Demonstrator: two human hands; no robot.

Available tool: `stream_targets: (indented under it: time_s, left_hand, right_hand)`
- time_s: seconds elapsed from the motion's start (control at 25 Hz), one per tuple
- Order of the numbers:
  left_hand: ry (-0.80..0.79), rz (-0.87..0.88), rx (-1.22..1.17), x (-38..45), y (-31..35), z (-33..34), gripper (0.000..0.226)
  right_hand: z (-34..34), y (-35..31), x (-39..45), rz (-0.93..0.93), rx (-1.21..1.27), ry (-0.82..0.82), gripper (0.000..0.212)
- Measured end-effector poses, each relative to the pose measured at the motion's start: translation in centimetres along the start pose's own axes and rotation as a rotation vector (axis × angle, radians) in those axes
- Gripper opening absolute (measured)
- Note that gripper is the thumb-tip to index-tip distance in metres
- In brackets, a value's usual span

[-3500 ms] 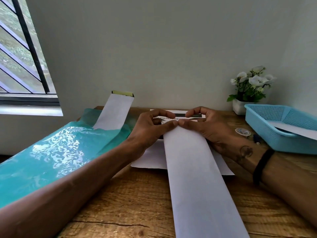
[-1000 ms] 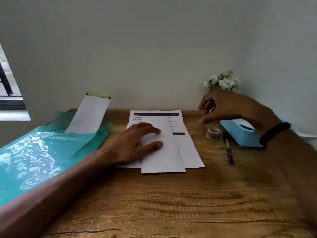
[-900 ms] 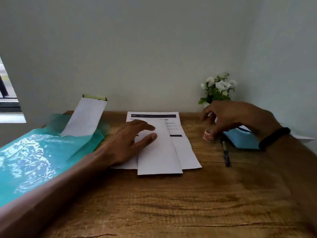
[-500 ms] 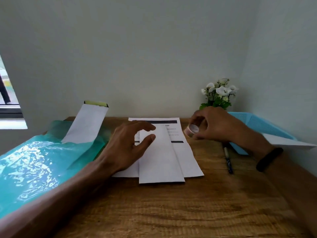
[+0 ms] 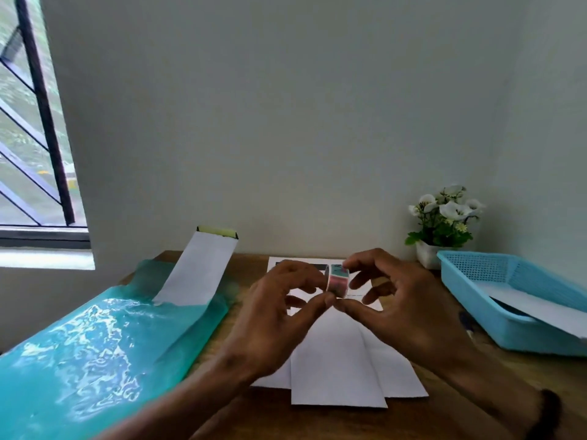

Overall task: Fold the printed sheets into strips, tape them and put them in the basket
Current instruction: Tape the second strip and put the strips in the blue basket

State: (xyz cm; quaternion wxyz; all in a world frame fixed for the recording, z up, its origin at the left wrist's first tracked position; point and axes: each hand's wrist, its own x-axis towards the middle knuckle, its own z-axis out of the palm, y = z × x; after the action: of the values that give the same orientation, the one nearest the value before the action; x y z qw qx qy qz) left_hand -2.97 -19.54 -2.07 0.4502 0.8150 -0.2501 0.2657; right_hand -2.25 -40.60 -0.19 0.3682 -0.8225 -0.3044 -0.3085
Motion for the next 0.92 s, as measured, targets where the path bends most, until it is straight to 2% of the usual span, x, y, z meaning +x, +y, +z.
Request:
stream_targets:
  time_s: [0.12,0.4,0.72,0.92]
  left_hand:
    - [0.051,0.029,0.089,-0.15,-0.21,-0.15,0.012]
    - [0.033,0.161,0.193,-0.14,0.1,-0.27,0.014]
    - [0.006,0.206,0.254,-0.15,-0.41,-0.24,0.018]
    - [-0.021,0.213,0.292,-0.18,-0.35,-0.25,0.018]
  right_hand:
    - [-0.22,0.06,0.15,-0.057,-0.04,0.007,0.056]
    - [0.45,0.59,0.18,-0.227,-0.092,0.079,0.027]
    - [0.56,0.28,-0.03,-0.241,-0.094,0.07,0.019]
    - [0.56,0.1,0.01,-0.138,0.014,0.054,0.014]
